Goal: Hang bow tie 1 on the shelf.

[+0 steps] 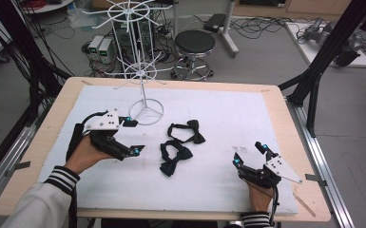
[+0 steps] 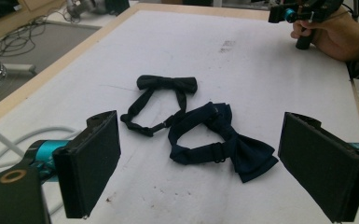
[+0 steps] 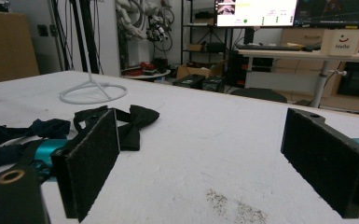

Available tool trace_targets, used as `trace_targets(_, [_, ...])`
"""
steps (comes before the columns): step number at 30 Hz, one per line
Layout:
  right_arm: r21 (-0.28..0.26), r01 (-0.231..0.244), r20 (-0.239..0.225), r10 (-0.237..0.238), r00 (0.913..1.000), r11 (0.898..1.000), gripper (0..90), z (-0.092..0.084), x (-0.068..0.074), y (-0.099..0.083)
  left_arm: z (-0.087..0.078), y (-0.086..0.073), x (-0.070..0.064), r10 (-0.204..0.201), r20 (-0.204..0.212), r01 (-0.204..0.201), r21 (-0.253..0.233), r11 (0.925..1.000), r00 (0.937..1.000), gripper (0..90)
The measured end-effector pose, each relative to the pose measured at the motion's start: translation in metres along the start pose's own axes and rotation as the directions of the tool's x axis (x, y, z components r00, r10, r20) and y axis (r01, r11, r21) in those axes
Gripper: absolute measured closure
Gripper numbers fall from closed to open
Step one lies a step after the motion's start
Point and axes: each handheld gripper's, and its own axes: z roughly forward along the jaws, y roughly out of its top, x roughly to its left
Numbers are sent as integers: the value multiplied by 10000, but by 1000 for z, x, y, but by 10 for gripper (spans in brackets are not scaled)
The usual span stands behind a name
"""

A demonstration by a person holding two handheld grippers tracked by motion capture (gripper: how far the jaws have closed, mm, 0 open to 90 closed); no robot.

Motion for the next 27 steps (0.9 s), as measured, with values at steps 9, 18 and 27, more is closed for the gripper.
trace_targets(9, [-5,111,1,-111,9999,9999,109,1,0,0,19,13,-7,126,225,-134,360,9993,9997,134])
trace_targets(18, [45,39,-42,-39,10000,10000,108,0,0,0,42,29,-11,413,613,-469,933,9945,9973,136])
trace_targets(27, [-15,-31,-16,31,10000,10000,109,0,0,0,62,36,-14,517,1017,-660,1427,9876,9935,136])
